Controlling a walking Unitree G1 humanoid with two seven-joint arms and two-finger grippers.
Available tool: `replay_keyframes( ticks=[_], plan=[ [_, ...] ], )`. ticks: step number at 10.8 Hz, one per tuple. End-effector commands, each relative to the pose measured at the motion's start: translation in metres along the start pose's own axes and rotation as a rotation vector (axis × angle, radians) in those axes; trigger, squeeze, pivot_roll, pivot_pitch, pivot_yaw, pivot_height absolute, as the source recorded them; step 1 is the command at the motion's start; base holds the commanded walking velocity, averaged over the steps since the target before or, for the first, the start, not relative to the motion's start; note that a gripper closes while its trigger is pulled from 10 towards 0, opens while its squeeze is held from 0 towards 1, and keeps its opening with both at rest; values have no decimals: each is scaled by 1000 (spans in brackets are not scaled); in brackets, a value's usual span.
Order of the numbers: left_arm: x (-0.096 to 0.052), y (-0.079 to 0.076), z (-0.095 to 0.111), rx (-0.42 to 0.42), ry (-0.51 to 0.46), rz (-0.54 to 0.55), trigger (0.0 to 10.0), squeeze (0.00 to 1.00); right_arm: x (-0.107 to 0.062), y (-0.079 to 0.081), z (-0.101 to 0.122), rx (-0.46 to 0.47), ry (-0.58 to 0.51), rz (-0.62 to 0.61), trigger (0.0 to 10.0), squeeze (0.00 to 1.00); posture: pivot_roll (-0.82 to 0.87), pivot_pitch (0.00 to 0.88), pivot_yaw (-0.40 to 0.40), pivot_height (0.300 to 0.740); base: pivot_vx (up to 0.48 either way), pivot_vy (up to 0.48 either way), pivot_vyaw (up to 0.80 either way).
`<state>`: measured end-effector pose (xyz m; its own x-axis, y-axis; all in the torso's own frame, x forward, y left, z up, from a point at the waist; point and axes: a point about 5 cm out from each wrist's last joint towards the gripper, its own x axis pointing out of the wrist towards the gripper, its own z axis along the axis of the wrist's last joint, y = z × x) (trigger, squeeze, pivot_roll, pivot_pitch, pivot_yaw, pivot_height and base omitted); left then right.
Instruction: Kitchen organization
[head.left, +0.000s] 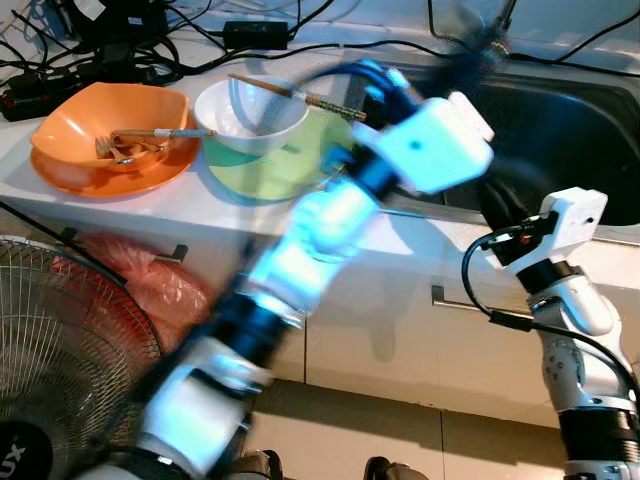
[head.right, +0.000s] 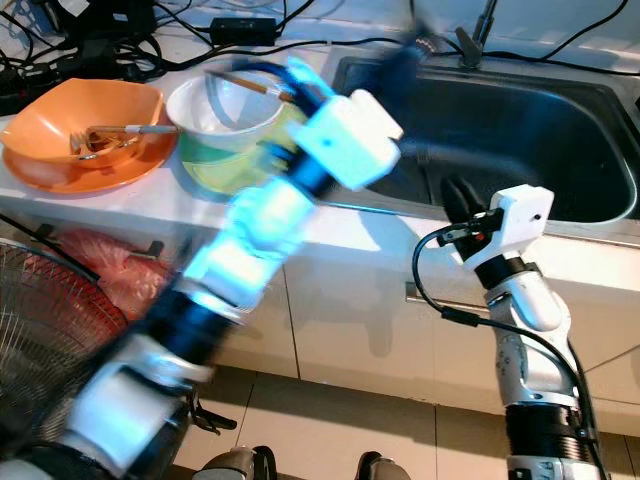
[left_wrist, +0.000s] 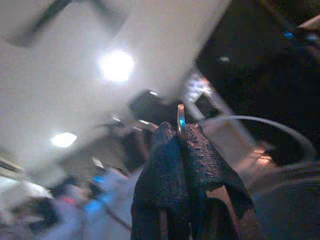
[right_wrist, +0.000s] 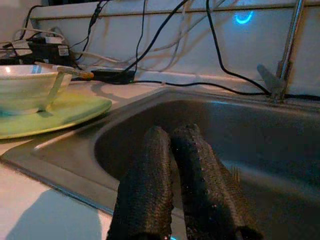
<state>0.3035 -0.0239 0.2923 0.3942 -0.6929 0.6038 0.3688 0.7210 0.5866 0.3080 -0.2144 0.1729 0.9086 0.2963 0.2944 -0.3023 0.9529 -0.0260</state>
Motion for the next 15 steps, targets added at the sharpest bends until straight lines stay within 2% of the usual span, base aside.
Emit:
replay_keyframes(
  ticks=[1, 3, 7, 9, 12, 15],
  plan=[
    [-3, -7, -6, -69, 19, -39, 10000, 0, 1, 1, 3, -8, -17, 13, 10000, 0, 51, 123, 2, 740, 0, 0, 0],
    [-11, -18, -17, -127, 69, -46, 10000, 0, 0, 4, 2, -4, -12, 14, 10000, 0, 47, 129, 5, 740, 0, 0, 0],
    [-21, -16, -49, -233, 226, 31, 10000, 0, 0, 5, 0, 0, -9, 17, 10000, 0, 48, 133, 3, 740, 0, 0, 0],
    [-19, -14, -61, -305, 291, 89, 10000, 0, 0, 6, 0, 2, -11, 17, 10000, 0, 42, 131, 5, 740, 0, 0, 0],
    [-14, -7, -73, -337, 366, 140, 10000, 0, 0, 9, -1, 8, -12, 19, 10000, 0, 44, 129, 7, 740, 0, 0, 0],
    [-11, -3, -88, -373, 483, 175, 10000, 0, 1, 13, -1, 13, -17, 23, 10000, 0, 33, 129, 14, 740, 0, 0, 0]
  ],
)
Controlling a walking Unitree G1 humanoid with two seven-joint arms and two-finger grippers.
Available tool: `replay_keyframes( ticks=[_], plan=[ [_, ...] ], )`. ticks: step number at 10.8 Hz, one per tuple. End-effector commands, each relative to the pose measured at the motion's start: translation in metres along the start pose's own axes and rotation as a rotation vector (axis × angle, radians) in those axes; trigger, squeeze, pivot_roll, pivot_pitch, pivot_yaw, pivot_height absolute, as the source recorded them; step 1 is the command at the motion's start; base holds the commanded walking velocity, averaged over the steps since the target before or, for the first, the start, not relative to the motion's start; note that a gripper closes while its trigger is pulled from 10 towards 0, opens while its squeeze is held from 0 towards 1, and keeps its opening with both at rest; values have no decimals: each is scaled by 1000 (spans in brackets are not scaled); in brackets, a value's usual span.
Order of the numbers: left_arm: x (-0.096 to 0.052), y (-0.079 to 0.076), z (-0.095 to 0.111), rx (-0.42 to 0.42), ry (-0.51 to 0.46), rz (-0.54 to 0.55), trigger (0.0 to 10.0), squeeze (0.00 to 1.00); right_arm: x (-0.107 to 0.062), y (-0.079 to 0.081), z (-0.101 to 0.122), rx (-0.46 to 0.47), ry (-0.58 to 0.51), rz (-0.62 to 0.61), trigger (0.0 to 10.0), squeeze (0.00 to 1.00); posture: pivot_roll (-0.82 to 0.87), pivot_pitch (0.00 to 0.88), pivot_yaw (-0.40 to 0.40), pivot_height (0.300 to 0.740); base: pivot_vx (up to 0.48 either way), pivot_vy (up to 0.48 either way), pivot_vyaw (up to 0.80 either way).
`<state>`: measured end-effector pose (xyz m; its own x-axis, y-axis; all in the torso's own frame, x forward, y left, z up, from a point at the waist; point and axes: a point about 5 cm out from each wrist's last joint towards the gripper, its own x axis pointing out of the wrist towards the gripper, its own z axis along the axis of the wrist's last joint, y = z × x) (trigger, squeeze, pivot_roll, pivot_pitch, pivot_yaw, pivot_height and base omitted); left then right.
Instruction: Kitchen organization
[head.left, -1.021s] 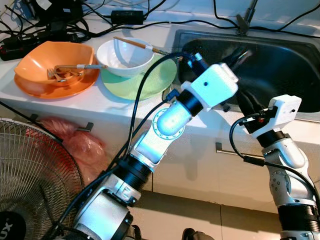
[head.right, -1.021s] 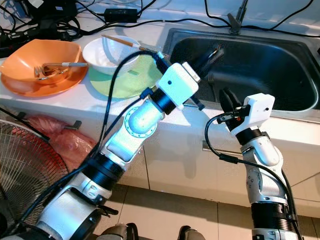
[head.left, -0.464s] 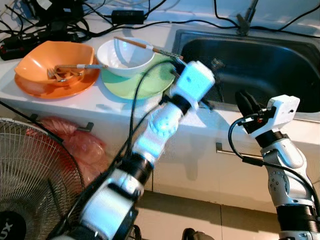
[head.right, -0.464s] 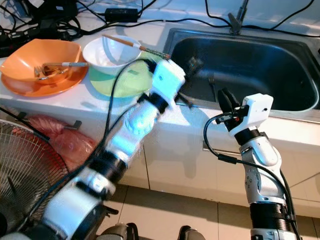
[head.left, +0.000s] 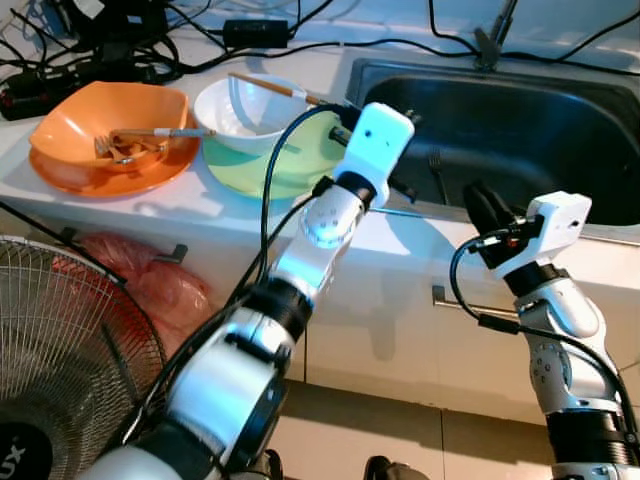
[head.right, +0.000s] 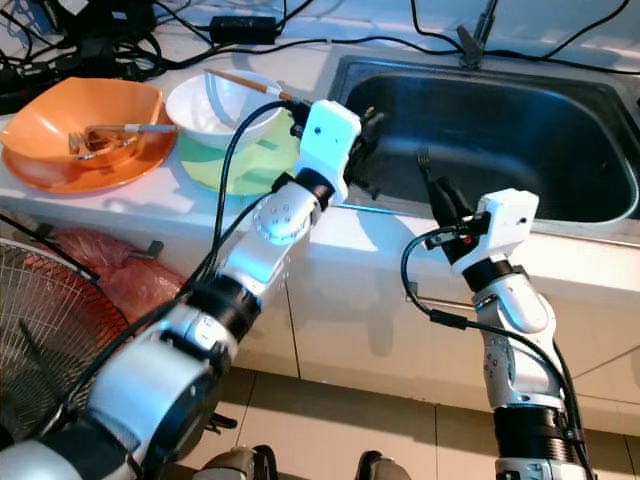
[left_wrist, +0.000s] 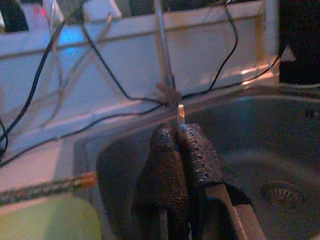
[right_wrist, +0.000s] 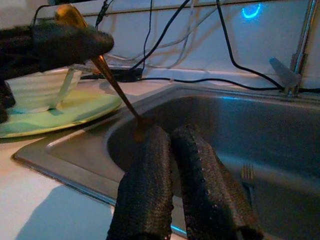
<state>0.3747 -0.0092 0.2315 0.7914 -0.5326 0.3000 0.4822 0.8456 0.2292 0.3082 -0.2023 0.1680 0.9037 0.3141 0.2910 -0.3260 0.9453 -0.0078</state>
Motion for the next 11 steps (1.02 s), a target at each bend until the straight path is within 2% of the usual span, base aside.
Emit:
replay_keyframes(
  ticks=[1, 2, 4, 7, 8, 9, 11],
  plan=[
    [6, -6, 1, -60, 30, 19, 10000, 0, -1, 3, 4, -9, -20, 8, 10000, 0, 25, 127, 17, 740, 0, 0, 0],
    [7, -5, 1, -70, 44, 32, 10000, 0, -1, 4, 3, -8, -21, 7, 10000, 0, 25, 125, 15, 740, 0, 0, 0],
    [7, -3, -7, -17, 101, 32, 10000, 0, -1, 5, 3, -5, -22, 6, 10000, 0, 22, 124, 17, 740, 0, 0, 0],
    [4, -5, -18, -13, 165, 23, 10000, 0, -2, 6, 2, -2, -19, 9, 10000, 0, 26, 117, 19, 740, 0, 0, 0],
    [4, -6, -18, -14, 164, 21, 10000, 51, -1, 8, 1, 1, -18, 10, 10000, 0, 24, 118, 20, 740, 0, 0, 0],
    [4, -7, -17, -13, 164, 21, 10000, 984, -2, 9, 1, -1, -15, 16, 10000, 0, 24, 118, 20, 740, 0, 0, 0],
    [4, -7, -17, -11, 166, 24, 10000, 1000, -2, 9, 0, -3, -11, 18, 10000, 0, 24, 122, 18, 740, 0, 0, 0]
  ],
)
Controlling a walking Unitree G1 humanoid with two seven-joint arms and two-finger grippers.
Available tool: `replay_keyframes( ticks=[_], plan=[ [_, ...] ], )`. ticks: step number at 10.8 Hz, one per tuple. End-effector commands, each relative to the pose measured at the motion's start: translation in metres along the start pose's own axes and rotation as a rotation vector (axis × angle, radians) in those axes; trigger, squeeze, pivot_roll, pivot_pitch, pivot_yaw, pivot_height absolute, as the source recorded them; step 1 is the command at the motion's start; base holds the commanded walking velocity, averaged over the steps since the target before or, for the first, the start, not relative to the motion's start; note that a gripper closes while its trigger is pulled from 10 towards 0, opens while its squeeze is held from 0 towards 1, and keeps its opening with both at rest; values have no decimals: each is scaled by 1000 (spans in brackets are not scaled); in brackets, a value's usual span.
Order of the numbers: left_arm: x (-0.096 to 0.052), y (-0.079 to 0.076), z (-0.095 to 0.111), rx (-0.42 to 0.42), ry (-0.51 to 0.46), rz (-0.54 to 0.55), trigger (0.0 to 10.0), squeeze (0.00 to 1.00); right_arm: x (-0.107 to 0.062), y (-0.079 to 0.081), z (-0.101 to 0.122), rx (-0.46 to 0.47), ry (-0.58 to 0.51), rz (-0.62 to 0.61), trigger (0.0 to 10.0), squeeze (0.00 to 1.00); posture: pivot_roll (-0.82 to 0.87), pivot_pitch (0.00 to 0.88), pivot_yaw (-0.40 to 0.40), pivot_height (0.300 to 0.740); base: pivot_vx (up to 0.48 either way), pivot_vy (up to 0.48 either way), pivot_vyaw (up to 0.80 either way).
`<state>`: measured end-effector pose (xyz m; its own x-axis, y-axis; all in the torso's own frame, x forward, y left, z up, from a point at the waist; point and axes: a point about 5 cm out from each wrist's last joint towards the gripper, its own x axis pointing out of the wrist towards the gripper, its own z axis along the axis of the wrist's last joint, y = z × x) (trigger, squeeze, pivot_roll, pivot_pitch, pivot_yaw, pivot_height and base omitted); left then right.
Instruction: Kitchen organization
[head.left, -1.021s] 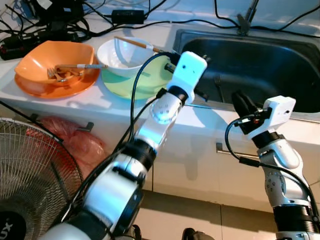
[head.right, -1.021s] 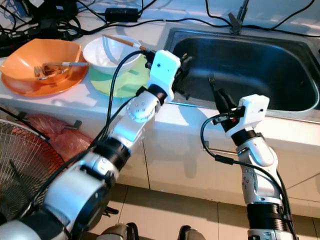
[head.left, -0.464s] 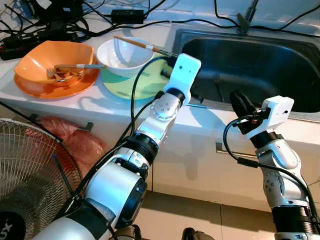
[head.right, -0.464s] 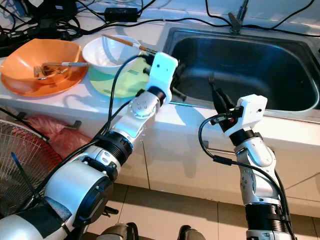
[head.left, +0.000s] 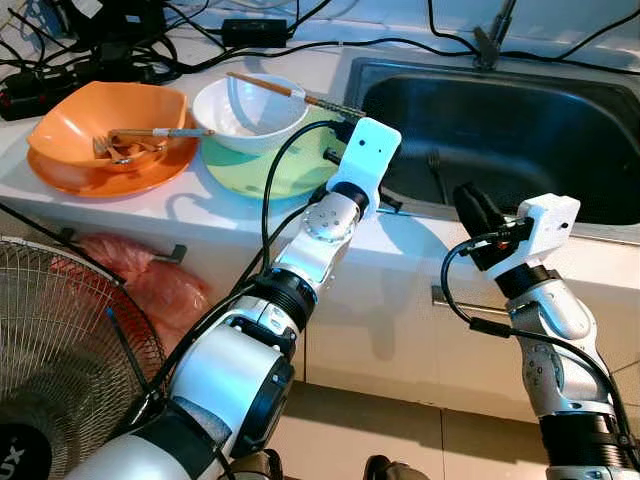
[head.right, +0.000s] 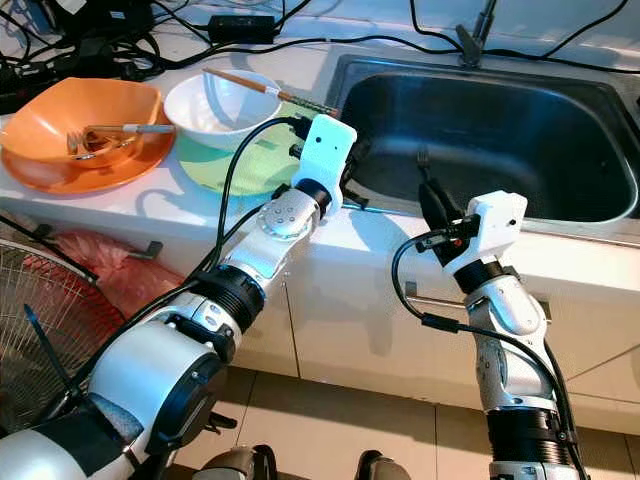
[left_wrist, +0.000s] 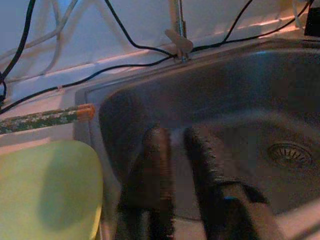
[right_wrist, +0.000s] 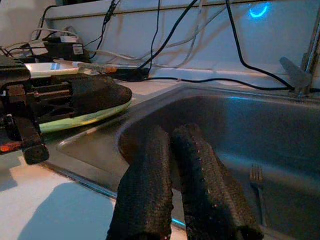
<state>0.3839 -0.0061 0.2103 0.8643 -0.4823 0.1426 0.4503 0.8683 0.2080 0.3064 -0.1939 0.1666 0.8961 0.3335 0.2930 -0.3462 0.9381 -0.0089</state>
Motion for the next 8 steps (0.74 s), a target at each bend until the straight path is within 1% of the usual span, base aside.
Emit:
replay_keyframes(
  ticks=[1, 2, 3, 4, 5, 6, 7, 8],
  plan=[
    [4, -9, 7, 2, -9, -18, 10000, 1000, -3, 0, 2, -8, -8, -3, 10000, 0, 22, 132, 17, 740, 0, 0, 0],
    [3, -9, 6, 4, -7, -17, 10000, 992, -3, 0, 2, -8, -6, -6, 10000, 0, 22, 137, 16, 740, 0, 0, 0],
    [3, -9, 6, 33, -14, -17, 10000, 153, -3, 0, 2, -8, -6, -7, 10000, 0, 21, 138, 17, 740, 0, 0, 0],
    [4, -10, 12, 122, -52, -19, 10000, 0, -4, -1, 1, -9, -4, -10, 10000, 0, 24, 140, 16, 740, 0, 0, 0],
    [2, -10, 18, 247, -108, -16, 10000, 0, -4, -1, 1, -10, -3, -12, 10000, 0, 22, 142, 16, 740, 0, 0, 0],
    [1, -10, 18, 292, -124, -15, 10000, 0, -3, -1, 1, -11, -4, -13, 10000, 0, 24, 142, 16, 740, 0, 0, 0],
    [-8, -8, 20, 520, -206, -16, 10000, 0, -4, -3, 0, -10, -2, -17, 10000, 0, 40, 145, 14, 740, 0, 0, 0],
    [-11, -5, 19, 608, -216, -11, 10000, 0, -3, -2, 0, -7, -1, -17, 10000, 0, 48, 146, 13, 740, 0, 0, 0]
  ],
)
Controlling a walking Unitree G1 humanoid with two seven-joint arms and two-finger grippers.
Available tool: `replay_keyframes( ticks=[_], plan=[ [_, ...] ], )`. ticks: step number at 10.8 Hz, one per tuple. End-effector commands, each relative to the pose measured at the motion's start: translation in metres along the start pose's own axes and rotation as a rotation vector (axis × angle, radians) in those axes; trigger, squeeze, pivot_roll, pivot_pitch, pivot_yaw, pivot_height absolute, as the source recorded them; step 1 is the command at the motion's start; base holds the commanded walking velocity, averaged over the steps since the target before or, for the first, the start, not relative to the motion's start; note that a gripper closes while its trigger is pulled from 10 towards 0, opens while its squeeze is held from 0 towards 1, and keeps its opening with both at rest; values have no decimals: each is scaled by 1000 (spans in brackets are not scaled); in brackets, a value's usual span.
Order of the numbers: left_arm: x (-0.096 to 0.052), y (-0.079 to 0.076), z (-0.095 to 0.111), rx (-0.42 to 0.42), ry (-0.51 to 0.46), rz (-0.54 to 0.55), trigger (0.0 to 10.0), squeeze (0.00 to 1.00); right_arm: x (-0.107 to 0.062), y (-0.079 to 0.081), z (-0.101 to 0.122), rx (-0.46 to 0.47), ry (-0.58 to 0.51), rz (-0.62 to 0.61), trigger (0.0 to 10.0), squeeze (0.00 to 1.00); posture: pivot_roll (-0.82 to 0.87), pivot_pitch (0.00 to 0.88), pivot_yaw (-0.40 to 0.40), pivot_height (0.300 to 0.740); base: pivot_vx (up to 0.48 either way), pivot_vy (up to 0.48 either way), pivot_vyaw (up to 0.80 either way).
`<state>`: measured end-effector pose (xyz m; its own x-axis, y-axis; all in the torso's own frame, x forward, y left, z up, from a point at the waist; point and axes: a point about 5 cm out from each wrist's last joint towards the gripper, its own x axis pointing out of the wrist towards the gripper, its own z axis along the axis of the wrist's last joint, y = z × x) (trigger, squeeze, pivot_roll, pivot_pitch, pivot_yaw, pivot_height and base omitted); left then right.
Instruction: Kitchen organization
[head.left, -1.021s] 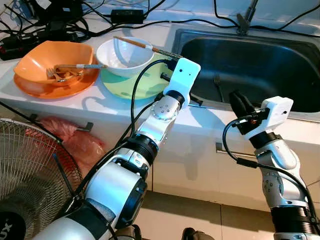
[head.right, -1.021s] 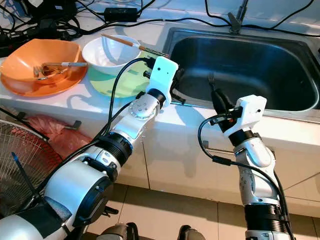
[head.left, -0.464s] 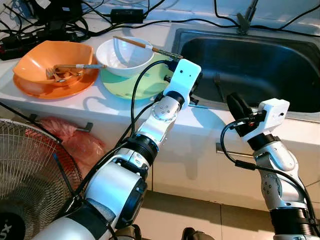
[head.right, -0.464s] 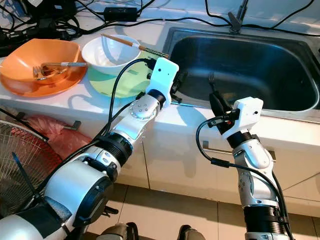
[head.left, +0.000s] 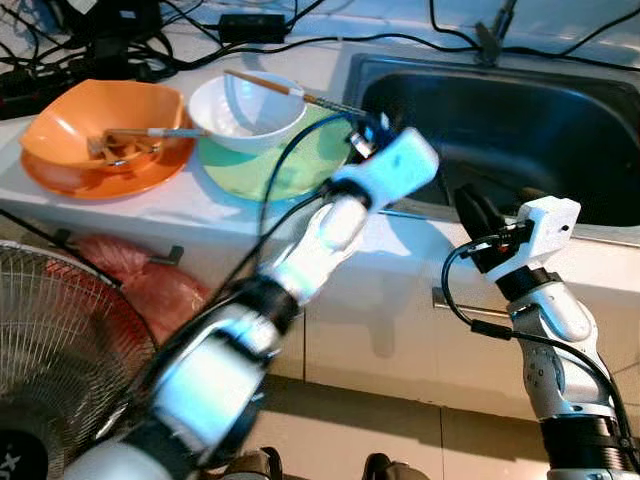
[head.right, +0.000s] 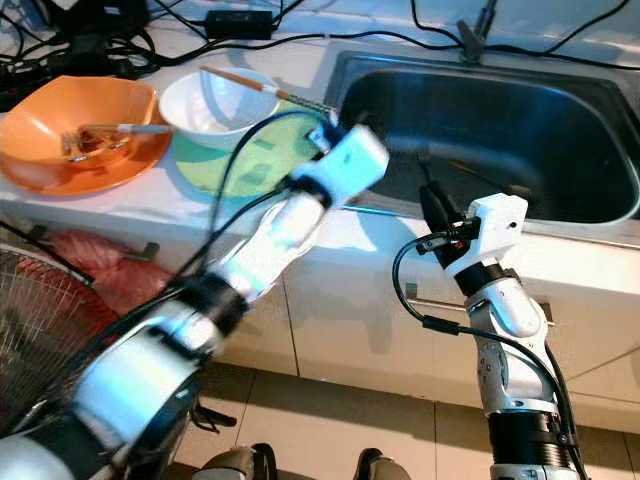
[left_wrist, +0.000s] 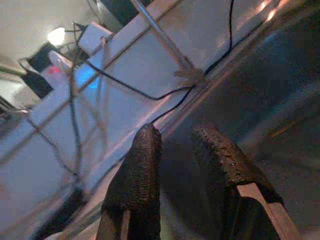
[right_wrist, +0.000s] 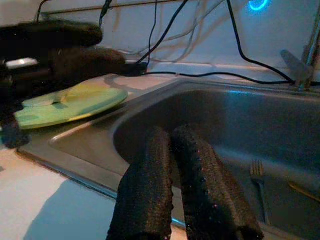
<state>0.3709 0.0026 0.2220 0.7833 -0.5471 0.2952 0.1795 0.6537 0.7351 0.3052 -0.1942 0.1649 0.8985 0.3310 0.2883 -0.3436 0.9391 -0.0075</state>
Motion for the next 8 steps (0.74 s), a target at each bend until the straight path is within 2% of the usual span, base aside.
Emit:
replay_keyframes(
  ticks=[1, 2, 3, 4, 5, 6, 7, 8],
  plan=[
    [-1, 1, 2, 61, -9, 6, 10000, 0, 0, -1, 0, -4, -5, -11, 10000, 0, 54, 145, 12, 740, 0, 0, 0],
    [-5, 12, -7, 135, 18, 34, 10000, 0, 1, 1, -1, 0, -5, -7, 10000, 0, 54, 145, 12, 740, 0, 0, 0],
    [-8, 19, -10, 175, 31, 54, 10000, 0, 1, 1, -1, 1, -5, -6, 10000, 0, 58, 145, 9, 740, 0, 0, 0],
    [-10, 25, -12, 221, 54, 88, 10000, 1000, 1, 0, -1, 1, -4, -7, 10000, 0, 57, 146, 9, 740, 0, 0, 0],
    [-11, 37, -15, 260, 81, 122, 10000, 620, 0, -1, -1, -1, -3, -9, 10000, 0, 54, 144, 8, 740, 0, 0, 0],
    [-11, 39, -16, 266, 85, 123, 10000, 0, 0, -1, -1, -1, -3, -10, 10000, 0, 54, 144, 8, 740, 0, 0, 0],
    [-11, 40, -18, 262, 92, 123, 10000, 137, 0, -1, -1, -2, -2, -12, 10000, 0, 56, 141, 7, 740, 0, 0, 0],
    [-11, 40, -19, 251, 101, 127, 10000, 1000, 1, -1, -1, -3, -2, -12, 10000, 0, 56, 140, 6, 740, 0, 0, 0]
  ],
)
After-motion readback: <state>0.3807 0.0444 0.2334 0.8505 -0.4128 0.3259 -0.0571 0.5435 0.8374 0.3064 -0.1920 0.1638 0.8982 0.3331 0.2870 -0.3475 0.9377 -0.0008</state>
